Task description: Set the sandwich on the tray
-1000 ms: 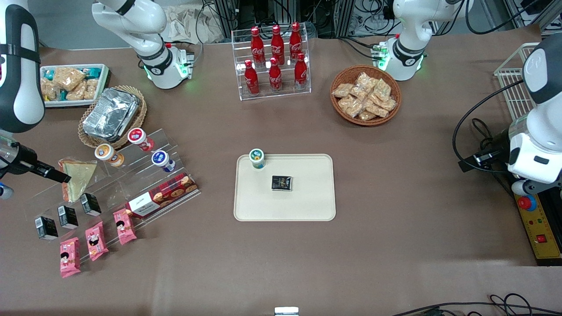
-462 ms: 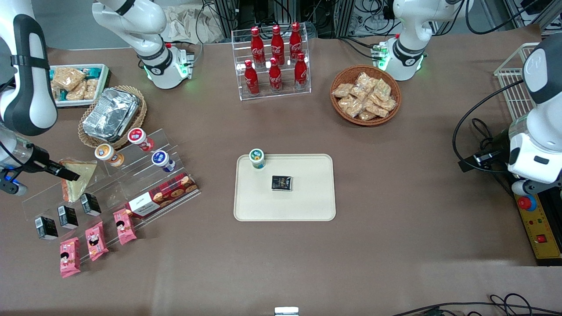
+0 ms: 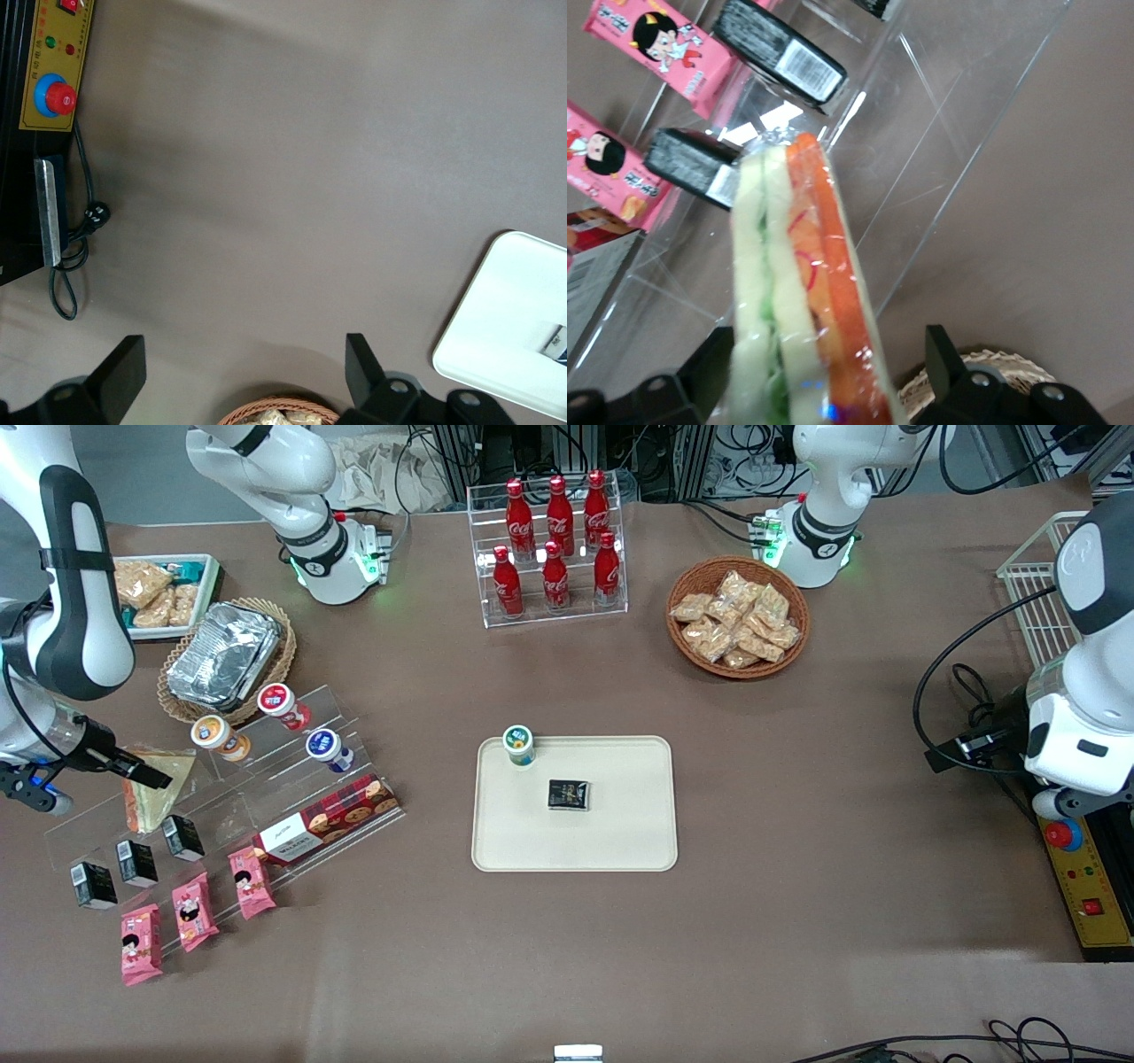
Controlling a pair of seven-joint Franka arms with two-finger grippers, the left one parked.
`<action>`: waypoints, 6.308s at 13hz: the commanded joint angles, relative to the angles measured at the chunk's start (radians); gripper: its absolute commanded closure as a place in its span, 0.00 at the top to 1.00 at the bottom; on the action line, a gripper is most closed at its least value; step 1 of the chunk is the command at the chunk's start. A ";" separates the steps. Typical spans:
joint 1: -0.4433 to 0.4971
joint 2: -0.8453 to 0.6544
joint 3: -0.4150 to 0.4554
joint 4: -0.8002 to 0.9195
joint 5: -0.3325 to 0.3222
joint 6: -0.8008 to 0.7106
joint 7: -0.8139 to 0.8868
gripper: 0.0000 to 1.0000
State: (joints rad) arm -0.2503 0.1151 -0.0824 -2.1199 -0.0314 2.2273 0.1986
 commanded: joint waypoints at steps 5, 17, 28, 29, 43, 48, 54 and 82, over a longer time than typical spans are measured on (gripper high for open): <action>0.000 -0.020 0.009 -0.041 -0.009 0.040 0.058 0.71; 0.048 -0.043 0.041 0.196 0.008 -0.150 -0.211 0.36; 0.339 -0.026 0.036 0.402 0.025 -0.341 -0.398 0.33; 0.371 -0.026 0.039 0.408 0.028 -0.339 -0.398 0.33; 0.845 0.283 0.038 0.532 0.028 -0.062 -0.395 0.32; 0.940 0.492 0.036 0.566 0.024 0.204 -0.421 0.32; 0.948 0.710 0.038 0.635 0.019 0.460 -0.599 0.32; 0.212 0.144 0.081 0.669 0.164 -0.541 -0.846 0.99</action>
State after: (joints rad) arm 0.0291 0.3276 -0.0189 -1.4308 0.1766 1.7441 -0.7140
